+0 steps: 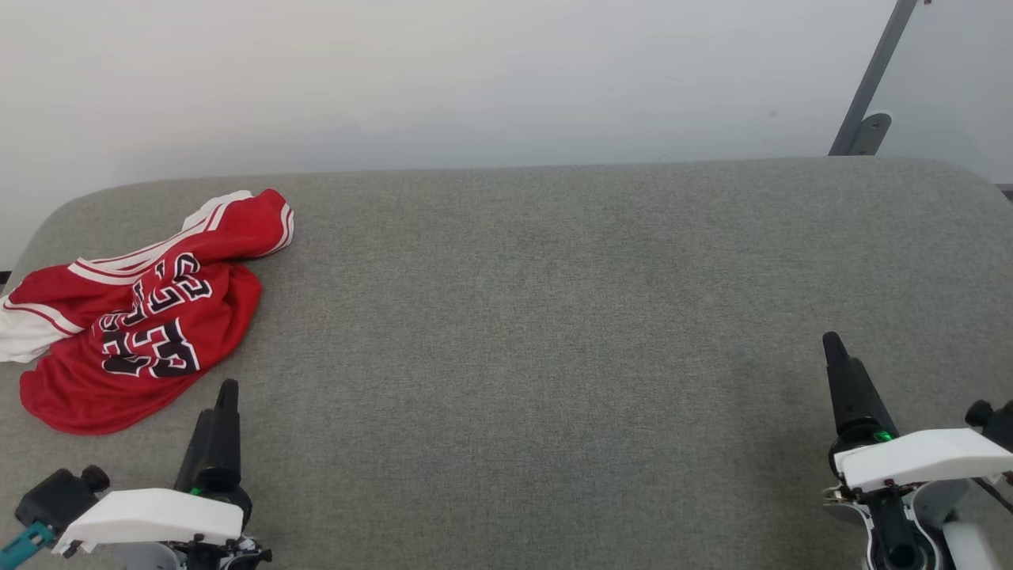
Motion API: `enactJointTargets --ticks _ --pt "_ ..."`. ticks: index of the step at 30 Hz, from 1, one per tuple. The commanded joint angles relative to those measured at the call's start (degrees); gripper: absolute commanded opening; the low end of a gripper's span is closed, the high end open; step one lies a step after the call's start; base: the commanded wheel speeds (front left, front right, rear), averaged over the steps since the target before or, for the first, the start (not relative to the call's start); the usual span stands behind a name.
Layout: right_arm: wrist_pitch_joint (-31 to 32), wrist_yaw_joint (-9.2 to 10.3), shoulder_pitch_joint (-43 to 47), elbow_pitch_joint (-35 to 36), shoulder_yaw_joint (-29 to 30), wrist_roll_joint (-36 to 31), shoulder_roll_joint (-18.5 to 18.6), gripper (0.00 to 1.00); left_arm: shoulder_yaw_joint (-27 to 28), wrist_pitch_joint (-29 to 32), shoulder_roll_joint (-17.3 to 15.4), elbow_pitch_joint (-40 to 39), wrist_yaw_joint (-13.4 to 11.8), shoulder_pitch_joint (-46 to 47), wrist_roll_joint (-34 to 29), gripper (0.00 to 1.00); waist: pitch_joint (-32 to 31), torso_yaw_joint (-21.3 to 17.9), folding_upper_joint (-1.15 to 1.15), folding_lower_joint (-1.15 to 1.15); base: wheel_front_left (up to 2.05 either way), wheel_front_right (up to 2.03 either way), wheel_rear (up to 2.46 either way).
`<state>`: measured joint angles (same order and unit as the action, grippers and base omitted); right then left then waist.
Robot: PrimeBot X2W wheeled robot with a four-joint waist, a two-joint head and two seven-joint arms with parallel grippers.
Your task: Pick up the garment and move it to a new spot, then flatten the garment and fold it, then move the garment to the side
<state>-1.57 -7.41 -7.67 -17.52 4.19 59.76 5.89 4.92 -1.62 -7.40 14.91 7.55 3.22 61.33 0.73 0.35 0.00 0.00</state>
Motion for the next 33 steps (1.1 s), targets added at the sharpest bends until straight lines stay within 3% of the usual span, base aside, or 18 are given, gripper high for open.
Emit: enactJointTargets --ticks 1,18,33 --pt "-0.8 -0.08 -1.7 0.9 -0.1 -2.9 0.6 1.0 0.0 -0.7 -0.8 -1.0 0.0 0.7 -2.8 1.0 0.0 0.0 0.0 0.0 0.0 0.0 0.0" --pt "-4.0 -0.09 -1.7 2.6 2.2 -27.3 -0.5 1.0 -1.1 -4.0 -1.5 -1.3 0.0 -0.7 -19.5 1.0 0.5 0.3 0.0 0.0 0.0 0.0 0.0" --pt "-6.6 -0.1 -0.7 3.0 2.5 -39.4 -1.2 1.0 -1.4 -6.5 -1.9 -1.4 -0.1 -2.0 -29.5 1.0 0.8 0.6 0.0 0.0 0.0 0.0 0.0"
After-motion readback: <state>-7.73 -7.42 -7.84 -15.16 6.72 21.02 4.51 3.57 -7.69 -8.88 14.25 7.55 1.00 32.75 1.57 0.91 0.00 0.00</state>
